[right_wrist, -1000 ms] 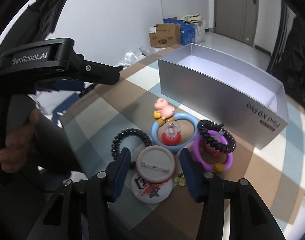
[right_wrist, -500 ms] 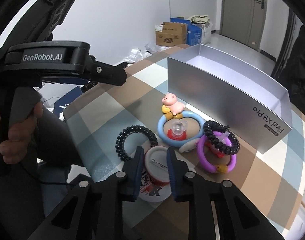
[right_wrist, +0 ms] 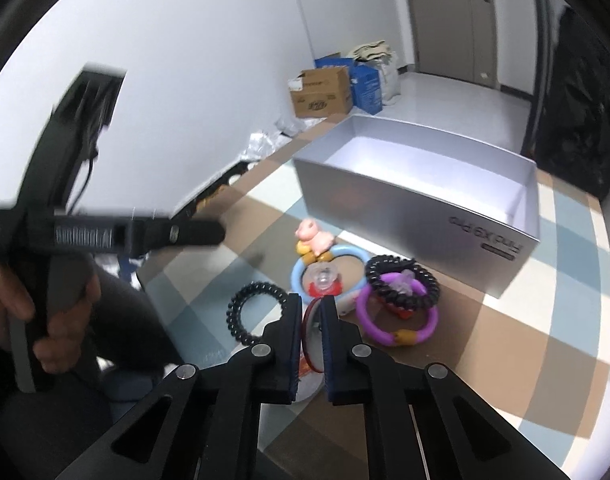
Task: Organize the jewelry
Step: 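Grasp the white pin badge with the right tool while the left tool approaches the black coil hair tie, then close the left tool on the black coil hair tie while the right tool lifts the badge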
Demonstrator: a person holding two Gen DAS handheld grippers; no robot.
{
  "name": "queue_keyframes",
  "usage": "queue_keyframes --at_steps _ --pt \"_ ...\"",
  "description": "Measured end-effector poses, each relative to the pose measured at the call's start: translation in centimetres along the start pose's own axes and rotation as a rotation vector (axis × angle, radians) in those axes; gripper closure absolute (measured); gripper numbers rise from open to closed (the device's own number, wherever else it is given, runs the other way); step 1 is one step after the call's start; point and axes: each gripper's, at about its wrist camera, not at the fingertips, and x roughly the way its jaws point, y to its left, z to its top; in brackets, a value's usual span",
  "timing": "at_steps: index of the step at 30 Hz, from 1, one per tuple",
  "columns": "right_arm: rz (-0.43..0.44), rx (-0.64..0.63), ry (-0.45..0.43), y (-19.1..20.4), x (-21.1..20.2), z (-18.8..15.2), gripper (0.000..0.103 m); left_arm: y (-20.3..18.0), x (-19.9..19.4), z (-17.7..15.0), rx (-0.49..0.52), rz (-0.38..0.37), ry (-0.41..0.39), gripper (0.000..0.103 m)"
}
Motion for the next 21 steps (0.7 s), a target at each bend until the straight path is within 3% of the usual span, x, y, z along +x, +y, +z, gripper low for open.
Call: queue_keyframes --at_steps 5,9,13,15,21 --pt "0.063 0.126 -0.042 -2.2 -1.3 0.4 0.095 -2.0 0.0 -1.3 0.106 -0.014 0.026 0.001" --pt "0.089 0.208 -0.082 -3.8 -2.4 0.6 0.095 -3.1 0.7 -2.1 0.164 0.029 0.062 0.001" --pt "0.091 0.242 -0.114 -4.5 -3.5 0.6 0.095 -2.8 1.5 -2.5 0.18 0.093 0.103 0.01" --pt "0.091 0.243 -0.124 -4.7 -3.9 0.4 0.095 -2.3 1.6 -2.3 0.15 0.071 0.105 0.012" --pt "0.095 0.243 -0.145 -4.7 -4.7 0.2 0.095 -2.9 1.9 -1.7 0.183 0.106 0.066 0.038"
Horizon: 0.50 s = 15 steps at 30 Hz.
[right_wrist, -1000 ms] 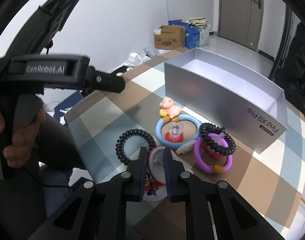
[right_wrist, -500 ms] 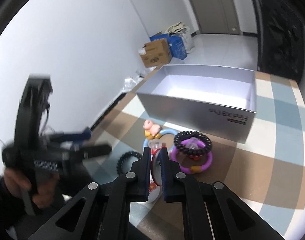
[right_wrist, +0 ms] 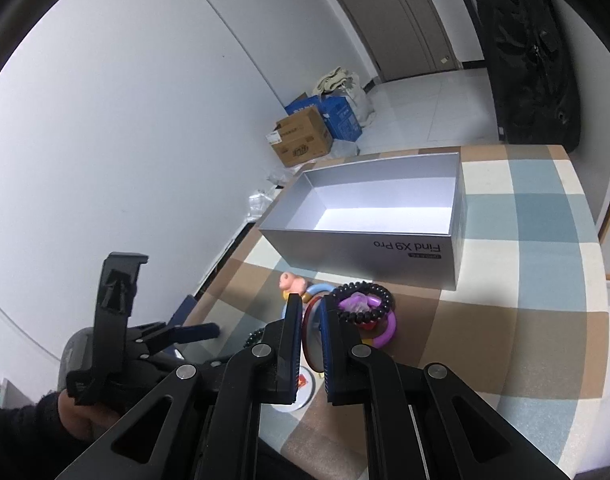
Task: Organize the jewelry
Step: 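Close the left tool on the black coil hair tie while the right tool lifts the badge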
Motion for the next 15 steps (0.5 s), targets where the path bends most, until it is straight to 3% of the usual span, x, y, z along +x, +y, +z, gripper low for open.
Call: queue_keyframes --at_steps 3,5,6,9,15 --pt "0.005 0.009 -0.012 -0.2 -0.2 0.0 0.095 -1.0 0.1 0.1 0.051 0.029 -0.02 0.062" --pt "0.007 0.019 -0.022 -0.4 -0.4 0.1 0.095 -1.2 0.1 0.1 0.069 0.021 -0.034 0.091" --pt "0.009 0.023 -0.024 -0.5 -0.6 0.1 0.095 -1.3 0.1 -0.1 0.078 0.015 -0.039 0.095" --pt "0.01 0.031 -0.032 -0.9 -1.1 0.1 0.095 -1.4 0.0 -0.3 0.086 0.015 -0.038 0.097" --pt "0.014 0.05 -0.048 -1.2 -1.7 0.5 0.095 0.1 -1.4 0.1 0.003 -0.075 -0.072 0.098"
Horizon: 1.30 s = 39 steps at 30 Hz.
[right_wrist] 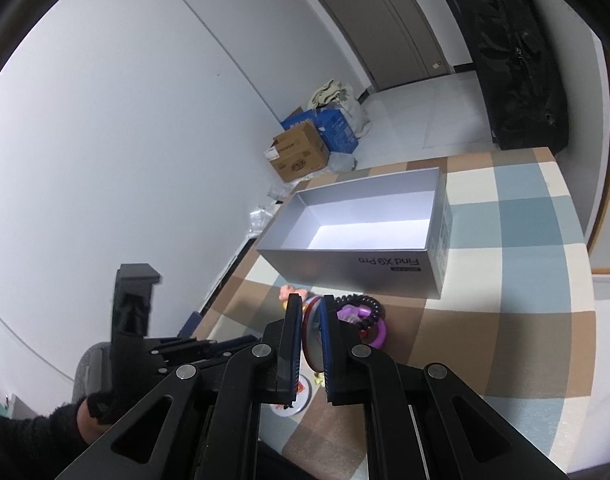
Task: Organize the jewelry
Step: 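Close the left tool on the black coil hair tie while the right tool lifts the badge, then carry the hair tie and badge into the silver box and open both tools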
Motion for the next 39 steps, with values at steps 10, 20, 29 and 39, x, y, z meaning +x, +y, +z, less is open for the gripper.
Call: queue_keyframes --at_steps 10,20,29,39 --pt "0.036 0.028 0.004 0.0 0.0 1.6 0.095 -0.6 -2.4 3.0 -0.063 -0.108 -0.084 0.098" --pt "0.047 0.014 -0.043 0.3 0.2 7.2 0.095 -1.8 -2.3 9.2 -0.007 -0.156 -0.155 0.098" --pt "0.012 0.025 0.023 -2.5 5.2 10.4 0.095 -1.9 1.3 11.2 0.009 -0.167 -0.105 0.098" --pt "0.015 0.113 0.092 -5.9 8.9 9.7 0.095 -1.7 3.7 11.7 -0.003 -0.229 -0.034 0.096"
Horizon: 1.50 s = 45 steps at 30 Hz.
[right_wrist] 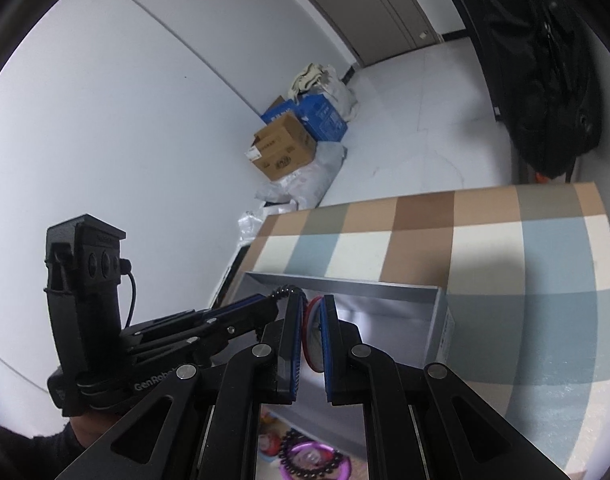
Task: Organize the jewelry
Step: 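Carry the hair tie and badge into the silver box and open both tools, then withdraw both tools from the box back over the jewelry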
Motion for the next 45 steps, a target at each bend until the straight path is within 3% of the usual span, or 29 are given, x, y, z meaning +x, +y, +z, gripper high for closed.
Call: queue_keyframes --at_steps 3,5,8,10,11,14,16,22,28,30,33,45 --pt "0.005 -0.008 0.002 0.0 0.1 0.0 0.091 0.1 0.2 0.2 -0.019 -0.042 0.018 0.095" --pt "-0.004 -0.013 -0.009 0.2 -0.3 0.0 0.088 0.1 0.0 0.3 -0.016 -0.047 0.017 0.081" --pt "0.003 0.025 -0.036 -0.4 -1.2 0.0 0.06 0.3 -0.8 0.1 -0.011 -0.032 -0.025 0.061" --pt "0.026 0.027 -0.075 -0.4 -2.4 -0.1 0.046 0.5 -1.5 -0.1 -0.025 -0.026 -0.047 0.054" --pt "0.016 0.013 -0.096 -0.1 -3.1 -0.2 0.031 0.5 -1.9 -0.3 -0.025 -0.022 -0.061 0.05" --pt "0.016 -0.018 -0.13 0.5 -4.2 -0.6 0.017 0.0 -2.7 -0.8 -0.007 0.03 -0.104 0.039" --pt "-0.001 -0.03 -0.14 0.8 -4.6 -0.9 0.007 -0.4 -3.1 -1.3 0.013 0.065 -0.12 0.039" --pt "-0.035 -0.095 -0.194 2.4 -6.2 -2.0 0.0 -1.5 -4.2 -2.3 0.028 0.121 -0.163 0.037" --pt "-0.091 -0.123 -0.248 2.9 -7.7 -3.3 0.0 -3.0 -6.8 -3.2 0.058 0.203 -0.275 0.017" --pt "-0.112 -0.136 -0.26 3.0 -8.2 -3.7 0.0 -3.5 -7.7 -3.6 0.07 0.224 -0.308 0.015" --pt "-0.126 -0.158 -0.28 3.3 -9.0 -4.6 0.0 -3.6 -8.3 -4.3 0.057 0.229 -0.316 0.012" --pt "-0.211 -0.181 -0.218 4.1 -9.7 -8.8 0.0 -5.1 -9.5 -8.3 0.07 0.242 -0.328 0.011"
